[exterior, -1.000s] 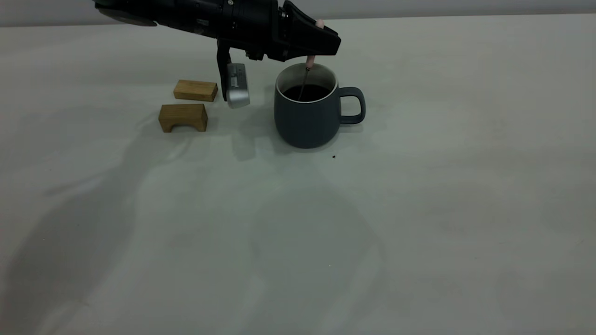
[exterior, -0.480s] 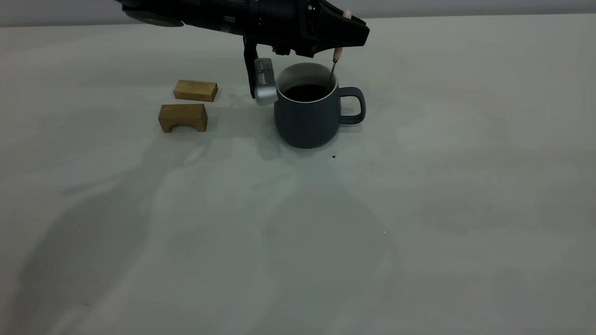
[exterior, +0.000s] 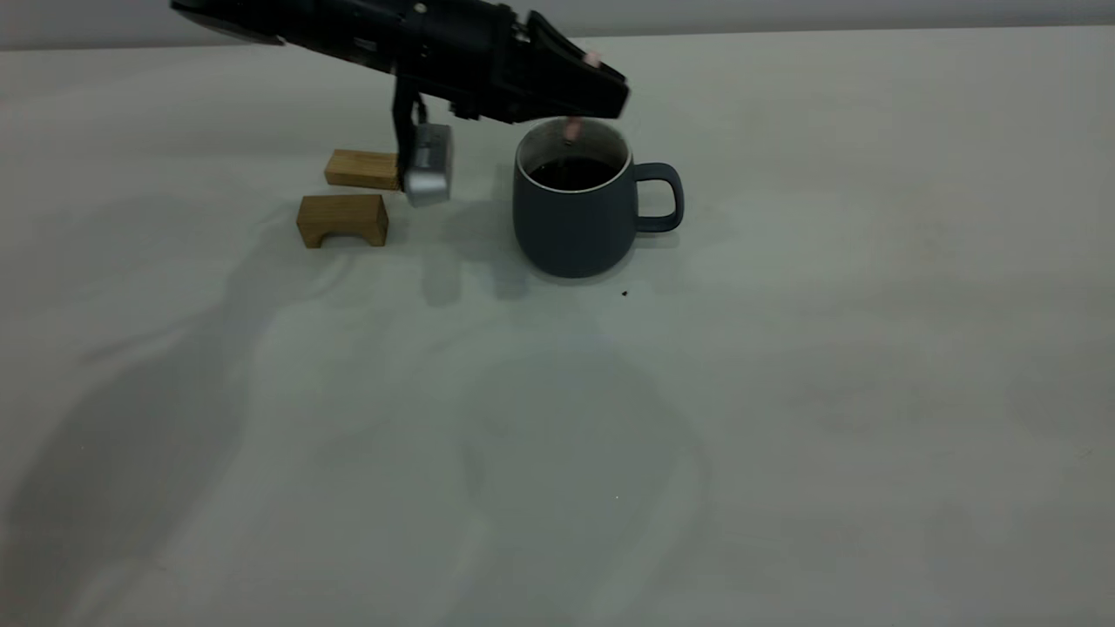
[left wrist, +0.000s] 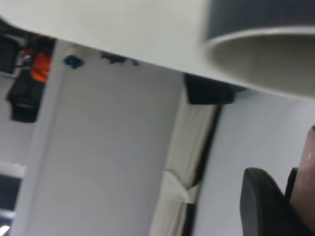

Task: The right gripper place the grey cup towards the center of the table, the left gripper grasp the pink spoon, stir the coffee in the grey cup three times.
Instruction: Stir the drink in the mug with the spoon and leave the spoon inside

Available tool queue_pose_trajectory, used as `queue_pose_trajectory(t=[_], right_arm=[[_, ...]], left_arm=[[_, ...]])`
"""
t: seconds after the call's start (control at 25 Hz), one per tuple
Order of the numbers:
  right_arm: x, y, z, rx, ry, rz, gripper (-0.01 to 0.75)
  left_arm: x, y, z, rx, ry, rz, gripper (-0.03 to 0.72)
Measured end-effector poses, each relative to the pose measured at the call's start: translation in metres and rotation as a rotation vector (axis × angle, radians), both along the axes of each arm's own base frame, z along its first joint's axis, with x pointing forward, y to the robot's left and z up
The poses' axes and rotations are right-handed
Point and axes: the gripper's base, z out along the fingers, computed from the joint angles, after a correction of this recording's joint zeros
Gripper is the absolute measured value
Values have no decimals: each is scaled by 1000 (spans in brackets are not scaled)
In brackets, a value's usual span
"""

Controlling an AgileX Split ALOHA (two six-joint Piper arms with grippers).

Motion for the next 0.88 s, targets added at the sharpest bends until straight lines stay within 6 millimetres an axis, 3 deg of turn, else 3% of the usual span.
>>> queue_pose_trajectory(t=[0.24,0.52,0.68,0.88], right_arm=[[0,0,0,0,0,0,562],[0,0,0,0,0,0,562],[0,0,0,0,0,0,562],[0,0,0,0,0,0,562]], left_arm=[[9,-10,3,-8,-51,99,137],[-6,-39,4,-27,-69,18,137],[-13,-37,2,-7,-75,-79,137],[-13,-17,0,61,-94,-160,137]])
